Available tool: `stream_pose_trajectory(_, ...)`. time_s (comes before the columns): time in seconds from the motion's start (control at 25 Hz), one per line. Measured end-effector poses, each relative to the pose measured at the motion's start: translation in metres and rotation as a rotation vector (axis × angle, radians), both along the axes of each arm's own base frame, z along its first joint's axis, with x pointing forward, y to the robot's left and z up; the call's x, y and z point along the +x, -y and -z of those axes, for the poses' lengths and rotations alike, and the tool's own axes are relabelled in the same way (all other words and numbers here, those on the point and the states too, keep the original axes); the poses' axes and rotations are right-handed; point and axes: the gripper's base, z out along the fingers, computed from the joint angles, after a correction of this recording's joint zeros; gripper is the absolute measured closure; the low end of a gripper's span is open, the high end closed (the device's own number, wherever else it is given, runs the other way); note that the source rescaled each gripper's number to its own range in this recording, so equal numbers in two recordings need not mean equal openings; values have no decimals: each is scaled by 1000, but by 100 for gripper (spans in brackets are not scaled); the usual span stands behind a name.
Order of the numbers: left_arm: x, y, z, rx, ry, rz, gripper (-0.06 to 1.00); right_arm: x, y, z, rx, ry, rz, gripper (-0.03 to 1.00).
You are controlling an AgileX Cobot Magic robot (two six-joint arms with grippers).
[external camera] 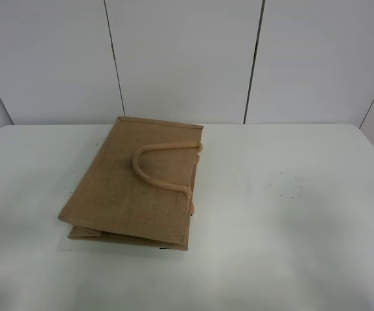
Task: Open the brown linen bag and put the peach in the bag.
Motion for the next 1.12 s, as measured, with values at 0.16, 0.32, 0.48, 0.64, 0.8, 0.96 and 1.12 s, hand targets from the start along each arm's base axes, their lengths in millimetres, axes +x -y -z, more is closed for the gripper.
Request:
stream_pose_trajectory(0.16,-14,0,0,0,97,5,-2,0,0,0,0,0,0,-3)
stream_pose_trajectory(0.32,-21,0,0,-2,140,6,-2,0,0,0,0,0,0,-3)
stream_pose_trajectory(0.48,-21,0,0,-2,140,6,-2,0,0,0,0,0,0,-3)
stream_pose_trajectory(0.64,-21,0,0,-2,140,6,-2,0,0,0,0,0,0,-3)
stream_pose_trajectory(0.8,-21,0,0,-2,140,6,-2,0,0,0,0,0,0,-3)
stream_pose_trajectory(0.96,-21,0,0,-2,140,6,-2,0,0,0,0,0,0,-3)
stream_pose_trajectory(1.12,-21,0,0,-2,140,6,-2,0,0,0,0,0,0,-3)
